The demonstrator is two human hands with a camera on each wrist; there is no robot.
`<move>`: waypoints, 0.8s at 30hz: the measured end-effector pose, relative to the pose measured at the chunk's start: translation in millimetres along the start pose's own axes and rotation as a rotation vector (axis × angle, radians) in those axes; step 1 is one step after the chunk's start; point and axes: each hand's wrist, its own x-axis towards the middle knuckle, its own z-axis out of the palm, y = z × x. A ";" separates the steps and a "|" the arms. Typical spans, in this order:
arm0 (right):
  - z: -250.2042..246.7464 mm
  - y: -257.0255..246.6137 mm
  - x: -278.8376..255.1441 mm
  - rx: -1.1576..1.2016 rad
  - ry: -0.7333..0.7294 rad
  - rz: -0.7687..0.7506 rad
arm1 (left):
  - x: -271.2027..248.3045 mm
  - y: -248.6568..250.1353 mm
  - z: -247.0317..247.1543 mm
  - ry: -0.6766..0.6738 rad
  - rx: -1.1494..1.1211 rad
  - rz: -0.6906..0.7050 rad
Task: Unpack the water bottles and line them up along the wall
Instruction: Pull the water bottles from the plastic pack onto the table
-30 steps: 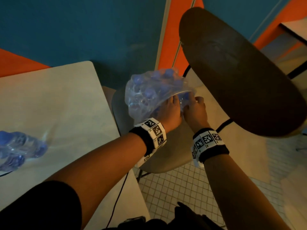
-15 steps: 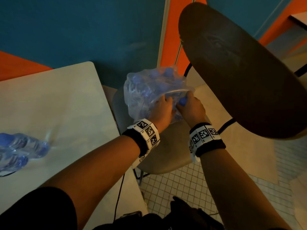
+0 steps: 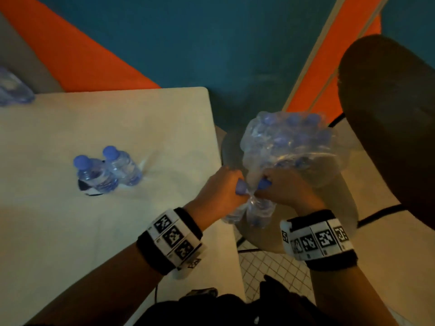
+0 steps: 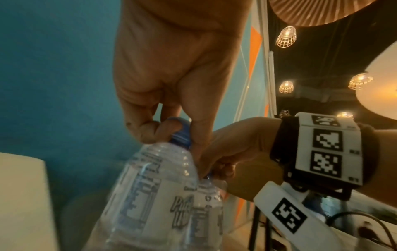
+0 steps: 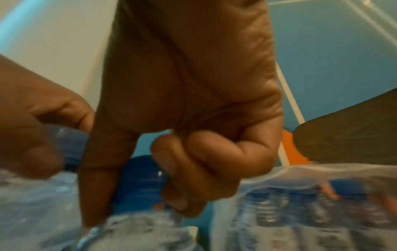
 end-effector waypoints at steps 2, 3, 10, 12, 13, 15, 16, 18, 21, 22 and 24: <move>8.5 -32.8 2.1 0.016 -0.060 -0.071 | -18.2 -28.1 -15.0 0.005 0.027 -0.091; 12.9 -46.2 4.2 0.055 -0.078 -0.100 | -24.6 -40.3 -20.7 0.003 0.035 -0.126; 55.3 -151.0 31.0 0.072 -0.042 -0.266 | -78.8 -132.3 -70.1 0.180 0.016 -0.378; 65.1 -171.8 40.2 0.099 -0.024 -0.292 | -88.5 -150.6 -82.6 0.257 0.018 -0.426; 71.1 -180.5 46.9 0.114 -0.011 -0.295 | -92.3 -158.8 -88.4 0.287 0.025 -0.448; 80.8 -196.9 57.2 0.134 0.025 -0.298 | -96.6 -173.4 -97.9 0.331 0.027 -0.496; 84.3 -204.6 61.0 0.145 0.044 -0.295 | -97.2 -179.9 -101.0 0.344 0.019 -0.518; 90.5 -217.3 69.4 0.195 0.079 -0.306 | -96.5 -191.0 -104.3 0.355 -0.001 -0.542; 96.5 -231.8 76.6 0.258 0.103 -0.321 | -93.9 -202.6 -106.9 0.387 -0.026 -0.557; 97.8 -235.3 77.5 0.263 0.100 -0.324 | -93.3 -204.5 -107.9 0.397 -0.025 -0.561; 99.9 -237.2 79.1 0.262 0.068 -0.318 | -93.4 -203.2 -109.5 0.395 0.012 -0.561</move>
